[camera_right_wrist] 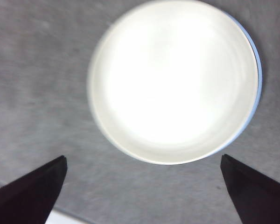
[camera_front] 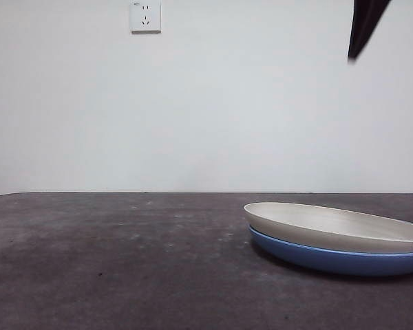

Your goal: Pick up the white plate, put it on the blue plate, put it on desk

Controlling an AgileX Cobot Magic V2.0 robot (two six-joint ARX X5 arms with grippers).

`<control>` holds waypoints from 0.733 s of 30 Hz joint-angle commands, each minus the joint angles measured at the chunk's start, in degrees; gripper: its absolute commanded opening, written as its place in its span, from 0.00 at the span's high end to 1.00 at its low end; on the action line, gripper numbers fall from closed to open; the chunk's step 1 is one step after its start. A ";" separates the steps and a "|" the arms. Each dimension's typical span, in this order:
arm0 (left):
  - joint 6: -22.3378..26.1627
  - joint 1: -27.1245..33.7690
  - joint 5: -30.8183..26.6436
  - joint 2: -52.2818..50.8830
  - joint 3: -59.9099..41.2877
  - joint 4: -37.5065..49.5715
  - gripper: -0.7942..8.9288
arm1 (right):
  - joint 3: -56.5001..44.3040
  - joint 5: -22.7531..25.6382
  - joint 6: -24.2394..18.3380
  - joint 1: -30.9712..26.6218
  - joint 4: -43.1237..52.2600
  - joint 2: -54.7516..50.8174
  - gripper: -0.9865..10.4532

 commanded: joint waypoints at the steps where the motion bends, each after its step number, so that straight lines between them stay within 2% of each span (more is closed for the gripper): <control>1: 0.20 -0.46 -0.31 0.04 0.57 0.52 0.27 | 1.01 -0.20 -2.84 -2.34 0.35 5.64 0.44; 10: 0.02 -0.48 -0.28 0.04 0.57 0.24 0.27 | 1.01 -0.15 -8.33 -8.52 2.73 16.31 0.44; 22: -0.46 -0.48 -0.26 0.04 0.57 0.22 0.27 | 1.01 -0.31 -10.10 -12.79 8.52 25.46 0.44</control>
